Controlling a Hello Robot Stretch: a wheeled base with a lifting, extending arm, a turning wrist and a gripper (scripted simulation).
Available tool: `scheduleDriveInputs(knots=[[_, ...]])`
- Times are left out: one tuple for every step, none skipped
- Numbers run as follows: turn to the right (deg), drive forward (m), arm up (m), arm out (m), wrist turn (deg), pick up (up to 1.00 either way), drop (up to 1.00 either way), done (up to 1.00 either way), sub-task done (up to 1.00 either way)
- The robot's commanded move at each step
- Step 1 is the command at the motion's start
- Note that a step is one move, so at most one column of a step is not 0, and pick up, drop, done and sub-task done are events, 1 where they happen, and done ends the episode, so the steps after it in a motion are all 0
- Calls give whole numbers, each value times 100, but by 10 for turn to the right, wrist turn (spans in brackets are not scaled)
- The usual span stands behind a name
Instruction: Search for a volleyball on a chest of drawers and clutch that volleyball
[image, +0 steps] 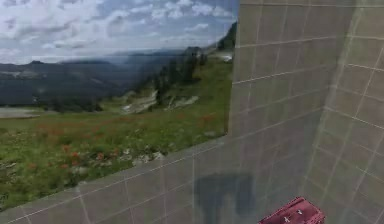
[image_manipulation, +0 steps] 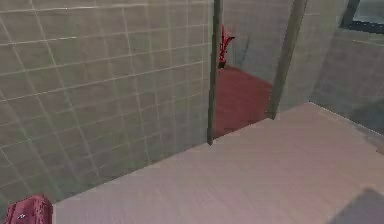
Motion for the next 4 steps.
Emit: scheduleDriveInputs(knots=[[450, 0, 0, 0, 0, 0, 0, 0, 0], [450, 0, 0, 0, 0, 0, 0, 0, 0], [240, 0, 0, 0, 0, 0, 0, 0, 0], [0, 100, 0, 0, 0, 0, 0, 0, 0]])
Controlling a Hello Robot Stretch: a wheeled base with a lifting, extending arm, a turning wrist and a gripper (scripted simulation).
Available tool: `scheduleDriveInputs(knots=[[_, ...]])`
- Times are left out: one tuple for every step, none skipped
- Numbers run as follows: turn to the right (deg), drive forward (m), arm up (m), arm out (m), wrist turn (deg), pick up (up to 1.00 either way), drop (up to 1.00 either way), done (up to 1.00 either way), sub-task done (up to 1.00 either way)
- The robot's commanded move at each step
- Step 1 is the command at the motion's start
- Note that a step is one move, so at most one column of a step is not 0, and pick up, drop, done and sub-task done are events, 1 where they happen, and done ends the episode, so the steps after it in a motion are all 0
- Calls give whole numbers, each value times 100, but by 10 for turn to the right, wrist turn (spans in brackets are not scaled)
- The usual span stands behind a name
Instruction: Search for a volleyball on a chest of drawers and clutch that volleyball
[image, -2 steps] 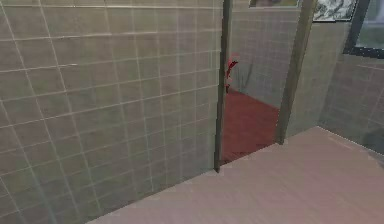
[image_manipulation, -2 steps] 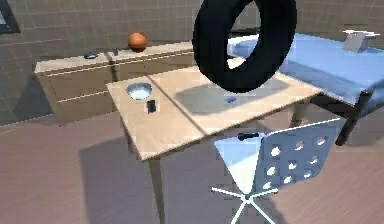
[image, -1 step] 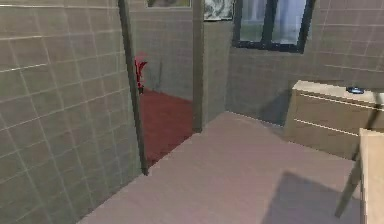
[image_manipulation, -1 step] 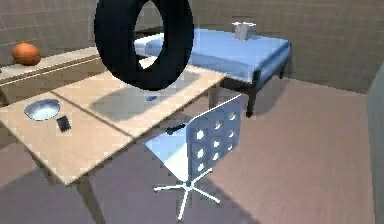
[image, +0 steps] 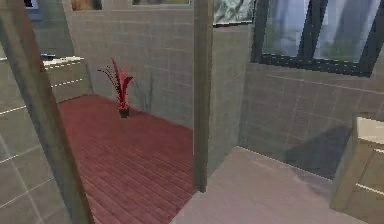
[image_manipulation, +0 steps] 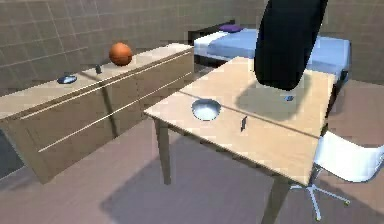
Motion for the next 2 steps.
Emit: scheduleDriveInputs(knots=[[0, 50, 0, 0, 0, 0, 0, 0, 0], [0, 50, 0, 0, 0, 0, 0, 0, 0]])
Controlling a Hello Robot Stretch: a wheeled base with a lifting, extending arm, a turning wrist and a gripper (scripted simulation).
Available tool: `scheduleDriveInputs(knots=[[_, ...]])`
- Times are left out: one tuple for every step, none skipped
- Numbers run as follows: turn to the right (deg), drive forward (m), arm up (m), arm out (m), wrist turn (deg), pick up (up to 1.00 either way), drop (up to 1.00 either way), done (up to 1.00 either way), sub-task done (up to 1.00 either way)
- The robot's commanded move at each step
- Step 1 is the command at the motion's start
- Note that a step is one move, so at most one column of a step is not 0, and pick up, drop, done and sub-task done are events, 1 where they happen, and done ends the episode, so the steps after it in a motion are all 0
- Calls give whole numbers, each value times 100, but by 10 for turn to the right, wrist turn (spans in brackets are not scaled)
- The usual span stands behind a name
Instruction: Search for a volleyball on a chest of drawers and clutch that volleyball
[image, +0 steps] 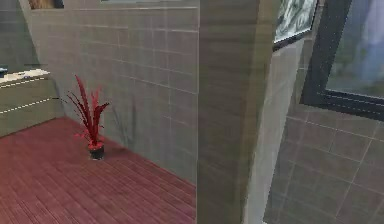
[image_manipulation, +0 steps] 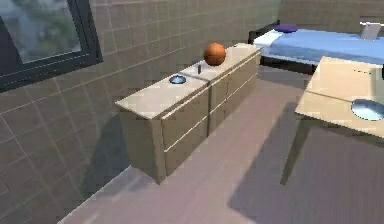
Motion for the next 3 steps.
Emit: scheduleDriveInputs(knots=[[-450, 0, 0, 0, 0, 0, 0, 0, 0], [-120, 0, 0, 0, 0, 0, 0, 0, 0], [0, 80, 0, 0, 0, 0, 0, 0, 0]])
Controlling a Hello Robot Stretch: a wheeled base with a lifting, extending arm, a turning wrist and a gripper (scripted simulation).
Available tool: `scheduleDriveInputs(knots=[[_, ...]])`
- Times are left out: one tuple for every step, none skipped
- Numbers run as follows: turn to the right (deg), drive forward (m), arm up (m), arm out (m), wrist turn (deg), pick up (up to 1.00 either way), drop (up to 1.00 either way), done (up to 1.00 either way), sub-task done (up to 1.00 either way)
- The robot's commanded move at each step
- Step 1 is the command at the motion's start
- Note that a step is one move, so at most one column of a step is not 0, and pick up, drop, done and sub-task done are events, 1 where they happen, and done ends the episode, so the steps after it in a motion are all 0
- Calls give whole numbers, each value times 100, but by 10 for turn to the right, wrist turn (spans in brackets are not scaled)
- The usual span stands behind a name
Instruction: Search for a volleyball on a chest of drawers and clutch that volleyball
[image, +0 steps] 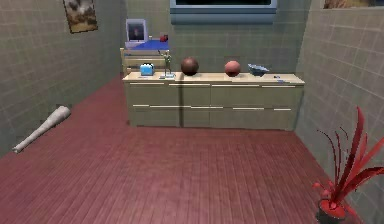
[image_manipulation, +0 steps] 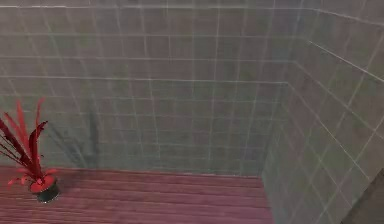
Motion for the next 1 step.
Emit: scheduleDriveInputs(knots=[[0, 40, 0, 0, 0, 0, 0, 0, 0]])
